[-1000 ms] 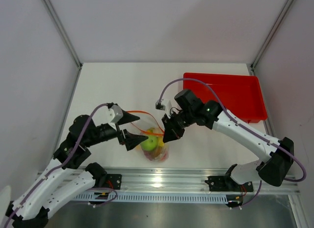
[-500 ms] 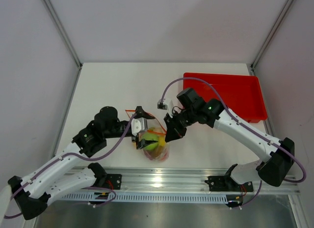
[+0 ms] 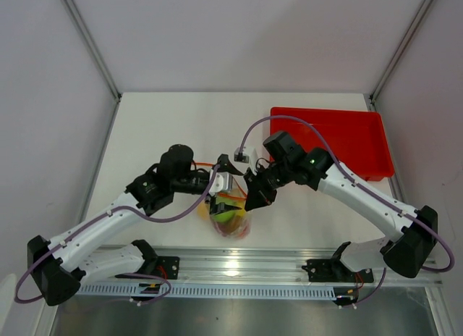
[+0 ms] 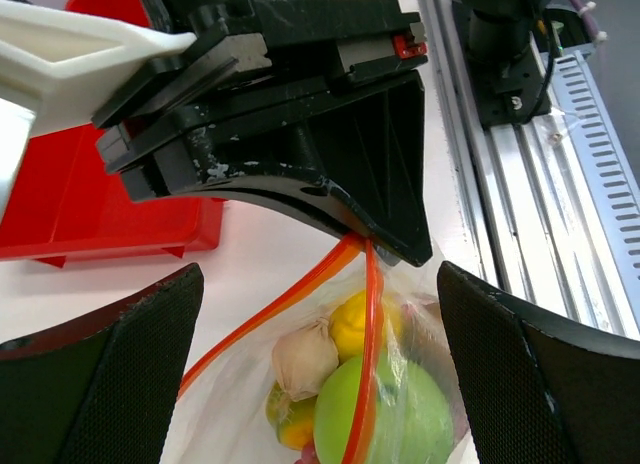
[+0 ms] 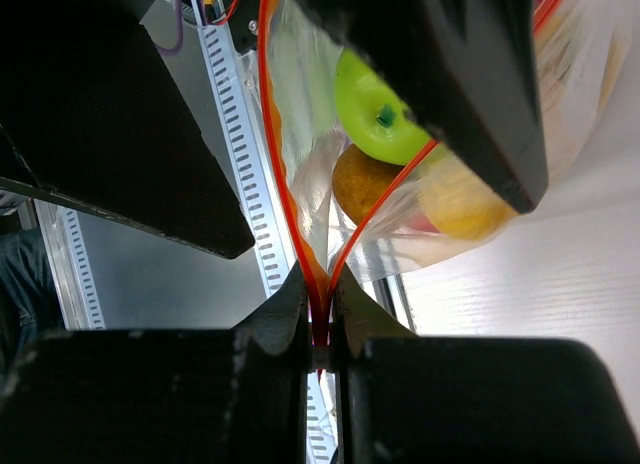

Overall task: Place the food in the zip-top bag and seal the zipper
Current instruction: Adjust the zipper food storage bag at the center of the board.

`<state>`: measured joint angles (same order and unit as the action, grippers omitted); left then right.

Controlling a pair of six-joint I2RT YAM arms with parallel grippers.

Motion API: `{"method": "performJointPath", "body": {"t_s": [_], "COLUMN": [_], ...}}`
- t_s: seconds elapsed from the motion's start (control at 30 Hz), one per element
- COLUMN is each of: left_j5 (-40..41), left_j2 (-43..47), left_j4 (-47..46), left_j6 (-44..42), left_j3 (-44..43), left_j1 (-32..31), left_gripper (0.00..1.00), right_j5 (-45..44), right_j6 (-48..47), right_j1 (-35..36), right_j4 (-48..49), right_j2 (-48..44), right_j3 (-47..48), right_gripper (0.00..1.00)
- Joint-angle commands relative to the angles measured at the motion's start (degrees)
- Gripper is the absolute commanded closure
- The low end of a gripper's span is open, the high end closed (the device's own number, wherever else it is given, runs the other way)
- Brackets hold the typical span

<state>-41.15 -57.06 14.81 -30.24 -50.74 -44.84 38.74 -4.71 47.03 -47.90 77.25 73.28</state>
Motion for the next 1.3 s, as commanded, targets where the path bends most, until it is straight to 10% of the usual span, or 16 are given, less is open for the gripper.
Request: {"method": "performJointPath", "body": {"t_s": [0.0, 0.3, 0.77, 1.27], "left_j5": [-6.22, -5.97, 4.58, 2.11], "left_j2": [-1.65, -4.47, -0.34, -4.90], "left_j4": [1.61, 3.12, 3.28, 12.35], "left_j6": [-3.42, -2.55, 6.59, 8.35], "left_j3": [-3.57, -3.84, -1.46, -6.12], "left_j1": [0.45, 1.42, 1.42, 1.33], "left_gripper": [0.01, 0.10, 0.66, 0.58], "right_j5": [1.07, -0.33, -2.79, -5.52], "right_j6": [0.14, 0.32, 0.14, -1.00], "right_j1": [0.08, -0.27, -0.71, -0.79], "right_j4": [2.46, 3.16, 4.92, 4.22], "right_j2": [-2.19, -2.99, -3.25, -3.25], "right_j3": [-0.41, -0.59, -0.59, 1.96], "right_gripper": [1.00, 1.00, 1.00, 1.00]}}
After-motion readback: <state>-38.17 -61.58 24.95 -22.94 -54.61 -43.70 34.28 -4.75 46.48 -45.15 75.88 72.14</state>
